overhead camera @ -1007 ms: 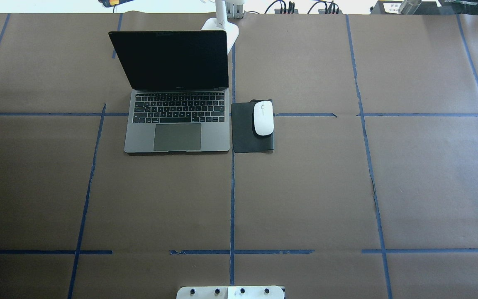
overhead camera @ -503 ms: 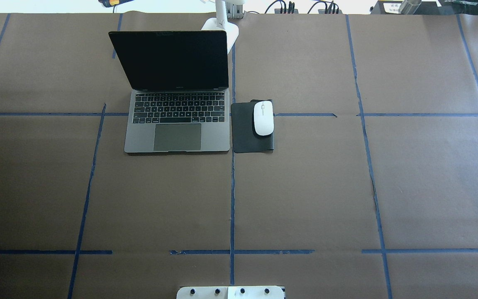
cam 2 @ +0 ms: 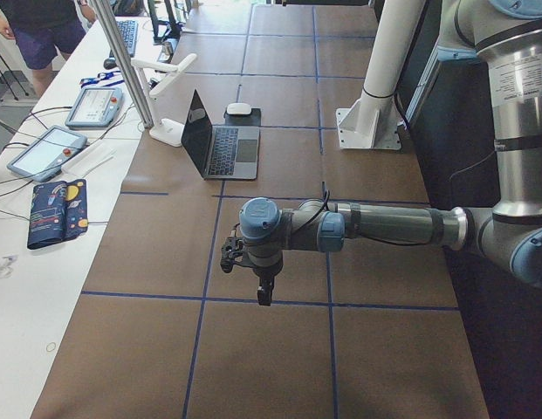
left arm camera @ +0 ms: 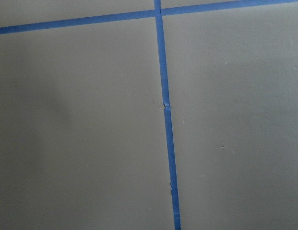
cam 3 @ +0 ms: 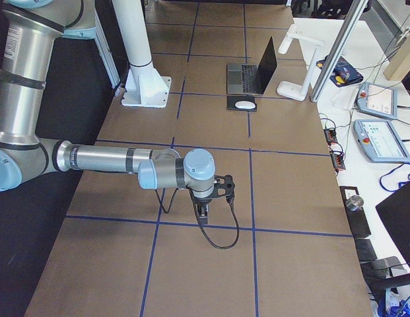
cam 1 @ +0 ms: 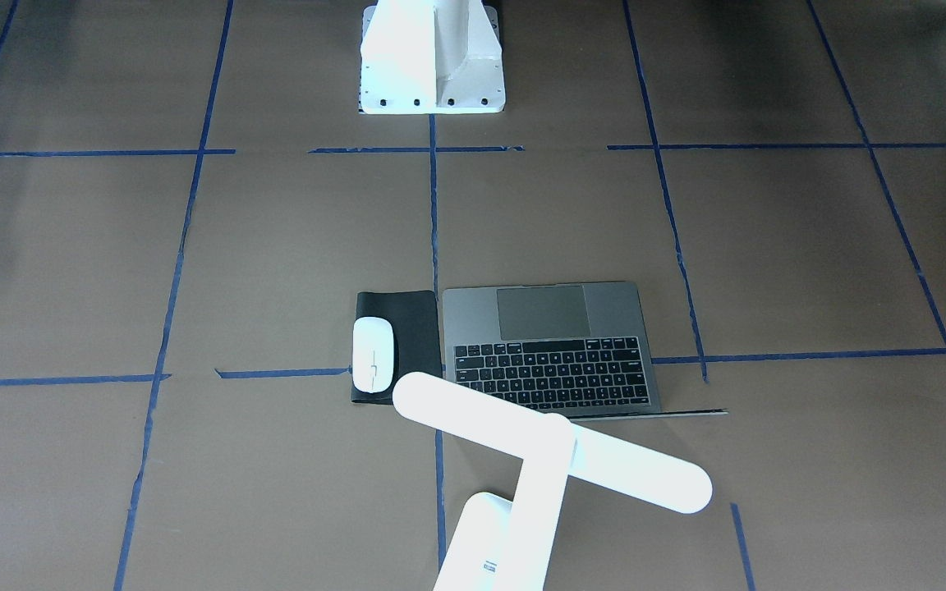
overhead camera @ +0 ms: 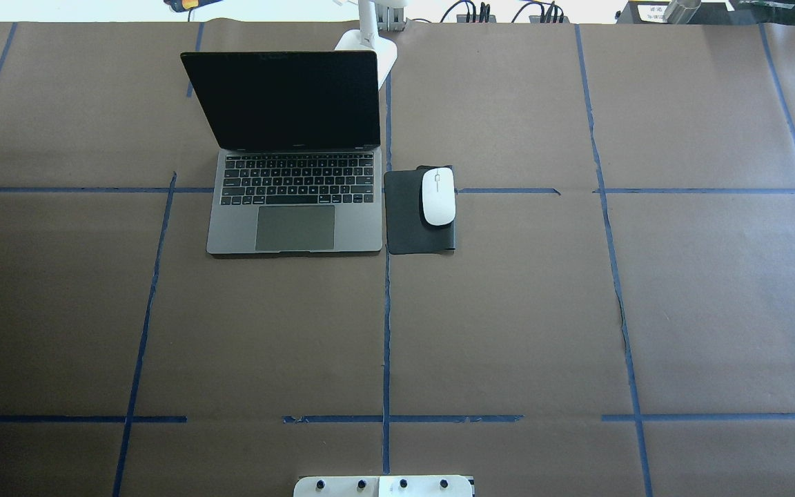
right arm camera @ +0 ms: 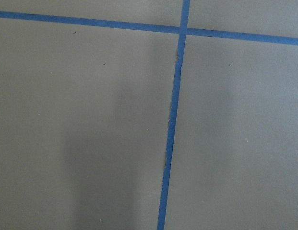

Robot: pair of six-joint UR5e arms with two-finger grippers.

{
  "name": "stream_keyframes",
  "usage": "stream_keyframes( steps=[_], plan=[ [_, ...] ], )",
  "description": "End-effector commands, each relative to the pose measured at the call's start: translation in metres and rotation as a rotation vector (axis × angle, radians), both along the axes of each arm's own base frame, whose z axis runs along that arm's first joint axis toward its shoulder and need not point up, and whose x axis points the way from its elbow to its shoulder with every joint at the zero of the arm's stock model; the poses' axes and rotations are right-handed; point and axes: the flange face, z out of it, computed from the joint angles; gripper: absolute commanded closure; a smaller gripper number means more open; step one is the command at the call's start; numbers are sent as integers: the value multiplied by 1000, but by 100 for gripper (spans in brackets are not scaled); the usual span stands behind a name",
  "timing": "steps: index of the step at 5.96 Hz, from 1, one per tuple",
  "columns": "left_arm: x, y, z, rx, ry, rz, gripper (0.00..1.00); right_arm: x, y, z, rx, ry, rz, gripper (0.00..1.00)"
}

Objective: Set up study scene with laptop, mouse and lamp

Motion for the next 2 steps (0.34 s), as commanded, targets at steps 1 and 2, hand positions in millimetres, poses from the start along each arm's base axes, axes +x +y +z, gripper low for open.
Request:
stream_keyframes(
  steps=[1, 2],
  plan=[
    [0, 0, 0, -1, 0, 0, 0, 0, 0, 0, 1, 1, 0, 0],
    [0, 0, 1, -2, 0, 0, 0, 0, -1, -1, 3, 1, 0, 0]
  ],
)
